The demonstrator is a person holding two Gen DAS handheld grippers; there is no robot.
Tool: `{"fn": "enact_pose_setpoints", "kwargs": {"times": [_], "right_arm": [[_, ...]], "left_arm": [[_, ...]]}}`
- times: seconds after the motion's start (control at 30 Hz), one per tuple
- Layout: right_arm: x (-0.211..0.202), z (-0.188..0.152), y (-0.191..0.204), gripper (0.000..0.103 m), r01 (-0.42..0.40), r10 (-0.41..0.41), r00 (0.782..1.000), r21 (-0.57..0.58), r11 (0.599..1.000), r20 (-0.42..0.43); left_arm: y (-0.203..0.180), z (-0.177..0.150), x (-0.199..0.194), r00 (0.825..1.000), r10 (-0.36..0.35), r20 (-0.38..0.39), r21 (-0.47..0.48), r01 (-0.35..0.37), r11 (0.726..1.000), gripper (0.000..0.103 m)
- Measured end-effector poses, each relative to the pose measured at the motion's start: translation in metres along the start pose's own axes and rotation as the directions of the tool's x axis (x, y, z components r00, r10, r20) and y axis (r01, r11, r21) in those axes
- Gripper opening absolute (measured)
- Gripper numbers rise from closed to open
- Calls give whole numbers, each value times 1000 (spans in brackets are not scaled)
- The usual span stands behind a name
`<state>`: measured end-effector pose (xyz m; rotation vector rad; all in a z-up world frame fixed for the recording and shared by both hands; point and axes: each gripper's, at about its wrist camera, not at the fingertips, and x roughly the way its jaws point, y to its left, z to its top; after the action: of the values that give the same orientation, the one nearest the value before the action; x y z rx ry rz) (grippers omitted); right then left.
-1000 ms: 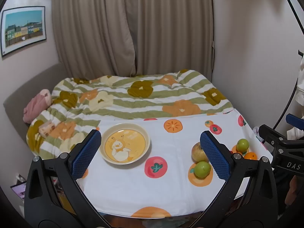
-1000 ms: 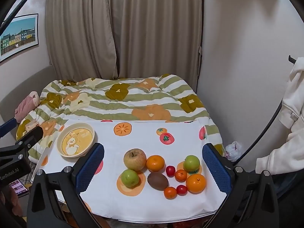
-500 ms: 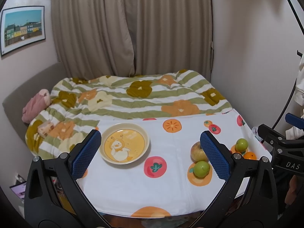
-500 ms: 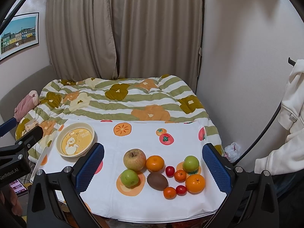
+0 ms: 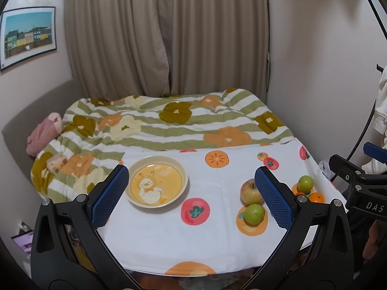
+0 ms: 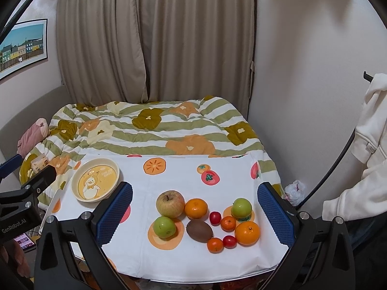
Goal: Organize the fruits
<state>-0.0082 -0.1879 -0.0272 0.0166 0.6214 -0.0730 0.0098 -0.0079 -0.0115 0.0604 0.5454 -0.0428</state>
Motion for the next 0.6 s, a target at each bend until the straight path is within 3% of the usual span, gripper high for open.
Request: {"fn": "enact_pose_setpoints", "kwargs": {"times": [0.6], "right_arm": [[-1,-1,0,103,0,0,1000,1,1000,2]], "left_arm": [[-4,1,-1,1000,-3,-2,3,3,1000,103]]}}
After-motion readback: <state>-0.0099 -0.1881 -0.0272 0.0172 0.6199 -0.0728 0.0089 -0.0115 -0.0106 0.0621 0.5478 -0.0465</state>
